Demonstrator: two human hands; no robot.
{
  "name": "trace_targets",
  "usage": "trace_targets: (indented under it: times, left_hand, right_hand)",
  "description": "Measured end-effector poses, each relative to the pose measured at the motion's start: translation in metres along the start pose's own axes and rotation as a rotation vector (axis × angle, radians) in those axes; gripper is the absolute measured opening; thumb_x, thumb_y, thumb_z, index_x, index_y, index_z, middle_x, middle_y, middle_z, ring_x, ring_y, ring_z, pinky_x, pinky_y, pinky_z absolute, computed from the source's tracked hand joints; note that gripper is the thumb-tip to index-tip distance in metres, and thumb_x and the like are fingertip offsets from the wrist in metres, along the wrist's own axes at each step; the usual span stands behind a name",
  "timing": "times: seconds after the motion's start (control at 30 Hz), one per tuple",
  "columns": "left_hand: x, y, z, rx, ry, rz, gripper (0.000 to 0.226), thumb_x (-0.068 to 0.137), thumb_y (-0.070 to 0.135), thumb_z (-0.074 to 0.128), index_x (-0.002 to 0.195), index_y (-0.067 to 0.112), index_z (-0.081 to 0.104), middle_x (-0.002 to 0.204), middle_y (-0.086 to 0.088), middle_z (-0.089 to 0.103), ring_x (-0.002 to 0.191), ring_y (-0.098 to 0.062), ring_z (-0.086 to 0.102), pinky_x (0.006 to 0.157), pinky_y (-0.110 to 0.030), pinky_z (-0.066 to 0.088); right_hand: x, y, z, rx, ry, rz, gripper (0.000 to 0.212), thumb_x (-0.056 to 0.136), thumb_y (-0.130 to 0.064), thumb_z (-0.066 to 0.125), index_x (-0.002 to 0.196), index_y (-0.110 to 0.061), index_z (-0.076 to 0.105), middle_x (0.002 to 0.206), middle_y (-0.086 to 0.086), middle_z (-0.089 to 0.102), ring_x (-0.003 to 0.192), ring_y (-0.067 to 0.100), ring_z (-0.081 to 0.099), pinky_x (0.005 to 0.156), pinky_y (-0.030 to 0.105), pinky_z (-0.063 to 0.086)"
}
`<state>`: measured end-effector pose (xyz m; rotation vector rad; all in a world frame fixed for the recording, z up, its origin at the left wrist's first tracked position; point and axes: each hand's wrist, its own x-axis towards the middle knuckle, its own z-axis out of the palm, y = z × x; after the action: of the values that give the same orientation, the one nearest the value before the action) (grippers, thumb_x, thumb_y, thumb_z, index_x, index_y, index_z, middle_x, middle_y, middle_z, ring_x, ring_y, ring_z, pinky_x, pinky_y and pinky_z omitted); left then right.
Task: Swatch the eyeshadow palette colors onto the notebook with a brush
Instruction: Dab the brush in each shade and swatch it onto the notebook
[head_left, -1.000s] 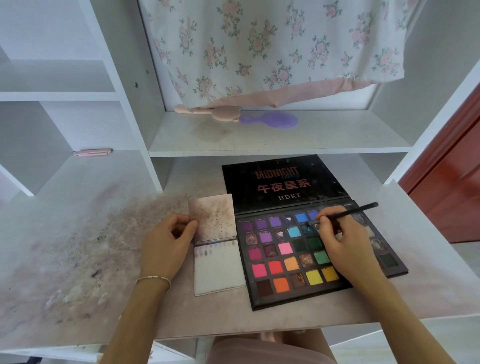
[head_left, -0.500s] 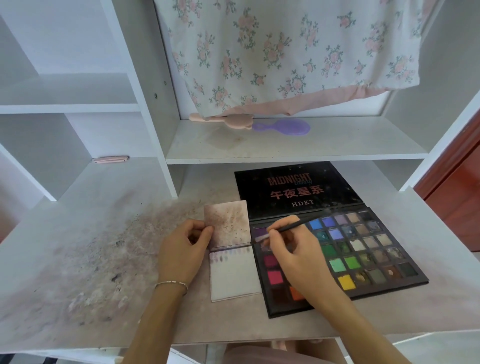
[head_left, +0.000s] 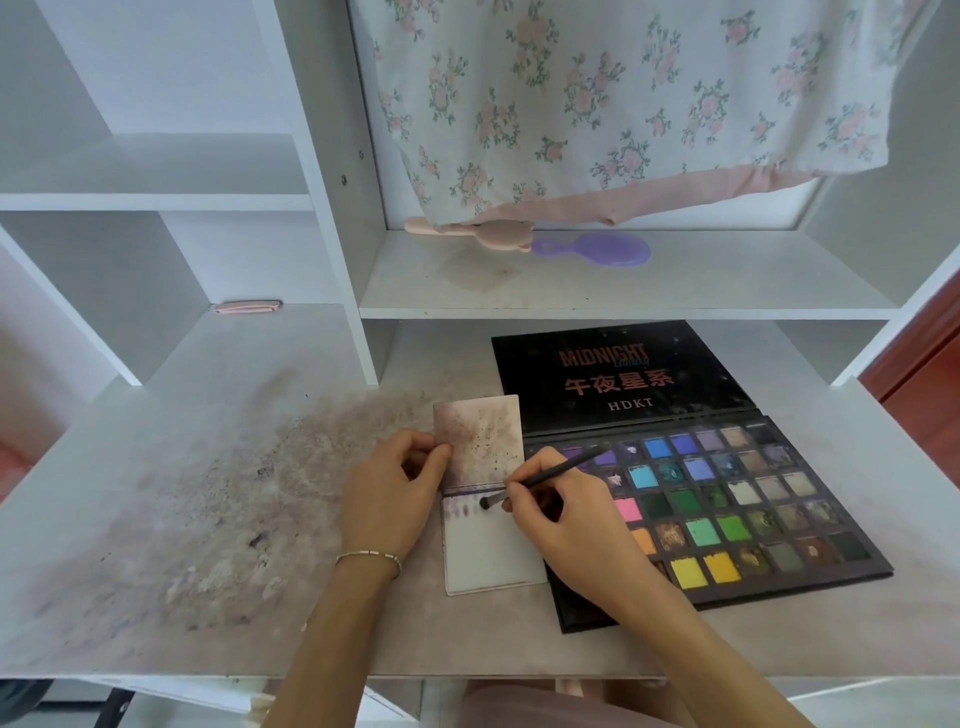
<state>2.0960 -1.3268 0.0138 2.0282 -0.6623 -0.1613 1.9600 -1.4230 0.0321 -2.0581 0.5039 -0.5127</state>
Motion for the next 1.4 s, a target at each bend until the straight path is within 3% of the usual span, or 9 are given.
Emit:
trace_targets:
  times: [0.27,0.4,0.57,0.7,0.87,1.0,1.13,1.4]
  left_hand:
    - [-0.0002,0.0000,-0.0003,-0.021,-0.006,0.000,0.013,0.084,0.023,0.064,0.075,0.032,0.060,0.073,0.012,0.064,0.071,-0.005,0.060,0.066,-0.022,0.048]
    - [-0.0008,0.0009,-0.0009,-0.014,-0.011,0.000,0.015,0.084,0.024,0.064,0.075,0.035,0.058,0.073,0.015,0.063,0.071,-0.003,0.059,0.065,-0.020,0.047]
    - [-0.0014,0.0025,-0.0007,-0.026,-0.008,0.008,0.022,0.084,0.023,0.064,0.071,0.038,0.055,0.070,0.016,0.062,0.069,-0.001,0.058,0.062,-0.016,0.043]
    - [-0.0013,0.0024,-0.0008,-0.024,-0.010,0.007,0.022,0.084,0.022,0.064,0.072,0.039,0.055,0.071,0.015,0.062,0.070,-0.001,0.059,0.063,-0.017,0.045]
    - [-0.0006,0.0011,0.0000,-0.017,-0.014,0.002,0.013,0.084,0.024,0.063,0.076,0.033,0.060,0.073,0.013,0.064,0.071,-0.004,0.060,0.063,-0.017,0.044]
    - [-0.0008,0.0007,-0.0005,-0.008,-0.011,0.002,0.014,0.084,0.024,0.064,0.074,0.034,0.059,0.073,0.013,0.064,0.071,-0.004,0.060,0.064,-0.019,0.045]
    - [-0.0007,0.0013,-0.0004,0.000,-0.006,0.010,0.015,0.084,0.024,0.064,0.074,0.034,0.058,0.072,0.014,0.063,0.071,-0.004,0.059,0.063,-0.018,0.044]
    - [-0.0001,0.0001,0.0003,0.004,-0.004,0.004,0.010,0.084,0.025,0.063,0.077,0.031,0.060,0.074,0.013,0.063,0.072,-0.005,0.060,0.065,-0.019,0.046]
  right_hand:
    - [-0.0001,-0.0002,0.0003,-0.048,-0.024,0.008,0.024,0.088,-0.016,0.053,0.073,-0.033,0.045,0.070,-0.006,0.059,0.068,0.002,0.055,0.059,0.016,0.046]
    - [0.0004,-0.0002,0.0001,-0.024,-0.019,-0.001,0.025,0.088,-0.015,0.053,0.074,-0.035,0.046,0.077,-0.003,0.063,0.075,0.005,0.058,0.067,0.023,0.051]
    - [-0.0002,0.0009,0.0008,-0.057,-0.032,-0.015,0.026,0.088,-0.016,0.052,0.073,-0.035,0.044,0.070,-0.008,0.057,0.071,0.001,0.055,0.061,0.015,0.047]
    - [0.0000,0.0012,0.0007,-0.041,-0.028,-0.016,0.025,0.089,-0.016,0.052,0.074,-0.035,0.044,0.075,-0.006,0.060,0.074,0.002,0.056,0.065,0.019,0.049]
    - [-0.0003,0.0013,0.0008,-0.055,-0.025,-0.028,0.026,0.088,-0.015,0.053,0.073,-0.035,0.043,0.069,-0.011,0.054,0.071,-0.002,0.053,0.060,0.011,0.044]
    - [-0.0004,0.0017,0.0005,-0.033,-0.029,-0.029,0.026,0.088,-0.015,0.052,0.075,-0.036,0.044,0.076,-0.008,0.060,0.076,0.001,0.057,0.067,0.017,0.050]
    - [-0.0004,0.0021,0.0007,-0.044,-0.024,-0.029,0.027,0.087,-0.015,0.053,0.073,-0.036,0.044,0.070,-0.012,0.055,0.072,-0.003,0.054,0.061,0.011,0.044]
    - [-0.0006,0.0030,0.0007,-0.015,-0.010,-0.024,0.022,0.087,-0.015,0.053,0.075,-0.033,0.046,0.072,-0.007,0.058,0.071,0.003,0.056,0.062,0.017,0.048]
